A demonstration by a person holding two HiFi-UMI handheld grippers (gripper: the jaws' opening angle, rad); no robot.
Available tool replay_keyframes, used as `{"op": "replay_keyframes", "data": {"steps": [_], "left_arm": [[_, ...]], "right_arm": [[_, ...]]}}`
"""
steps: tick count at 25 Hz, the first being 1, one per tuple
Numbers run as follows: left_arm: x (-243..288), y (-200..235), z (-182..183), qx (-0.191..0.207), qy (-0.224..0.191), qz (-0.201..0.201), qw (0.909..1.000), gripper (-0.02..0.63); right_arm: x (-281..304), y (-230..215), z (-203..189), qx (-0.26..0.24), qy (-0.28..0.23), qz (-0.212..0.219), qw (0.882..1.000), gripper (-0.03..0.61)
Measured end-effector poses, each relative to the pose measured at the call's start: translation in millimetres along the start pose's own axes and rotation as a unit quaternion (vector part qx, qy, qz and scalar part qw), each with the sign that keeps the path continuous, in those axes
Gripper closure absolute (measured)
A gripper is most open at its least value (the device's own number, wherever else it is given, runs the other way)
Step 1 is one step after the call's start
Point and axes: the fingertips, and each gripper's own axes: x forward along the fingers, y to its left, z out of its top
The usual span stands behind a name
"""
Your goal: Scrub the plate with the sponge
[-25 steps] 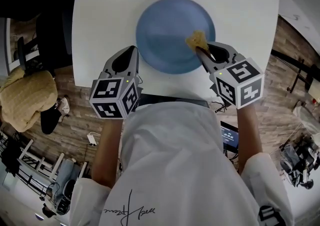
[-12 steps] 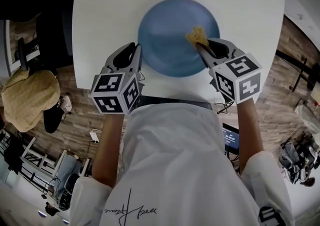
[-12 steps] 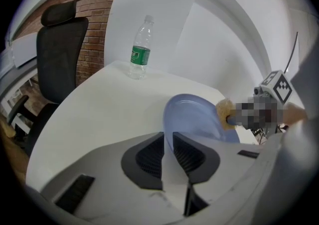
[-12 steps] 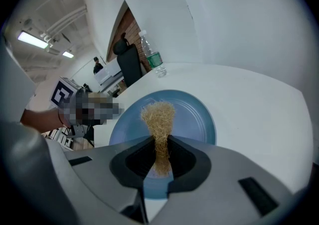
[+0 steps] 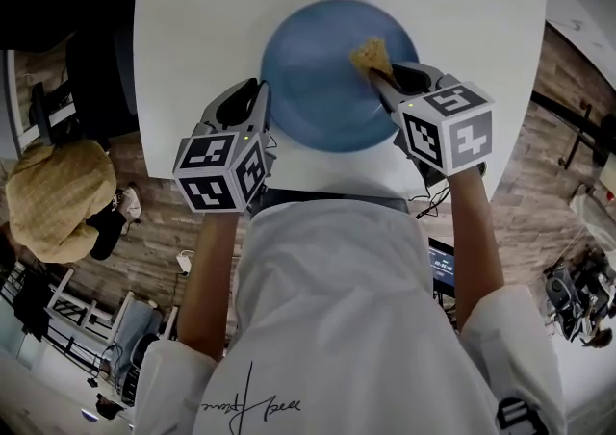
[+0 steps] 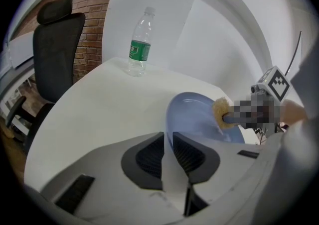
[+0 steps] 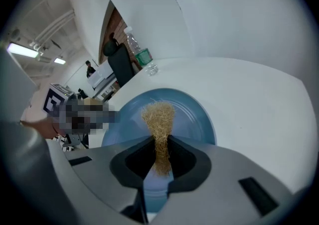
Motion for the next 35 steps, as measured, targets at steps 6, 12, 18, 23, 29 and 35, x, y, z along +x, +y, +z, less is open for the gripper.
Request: {"op": "replay_keyframes", "data": {"steps": [6,12,18,23,29,35], "left_arm": [[7,-2,1,-0.002,0.008,-0.01,0.9999,0.543],[10,-7,0,0.0,0.016,-0.015,0.9998,0.544],[12,-1,1,-0.01,0.017,-0.022,0.9996,0.545],[14,-1,1,-0.008,0.022,-0.021,0.9995,0.545],[14,-1,1,-0.011,0.022,-0.021,0.9995,0.554],[14,-1,1,-0.015,0.021,-0.018,0.9995,0.554]], "right_arm": [[11,-7,8,-0.019,0.019,-0.026,0.999,0.532],[18,-16,16,-0.036,0.026,-0.063,0.997,0.532],[31,-12,20,-0.055,0.034,-0.084,0.994,0.532],[35,-9,25,-0.076,0.039,-0.095,0.992,0.532],[38,-4,30,-0.09,0.033,-0.099,0.991,0.532],[42,2,31,-0.104,0.033,-0.098,0.989,0.532]]}}
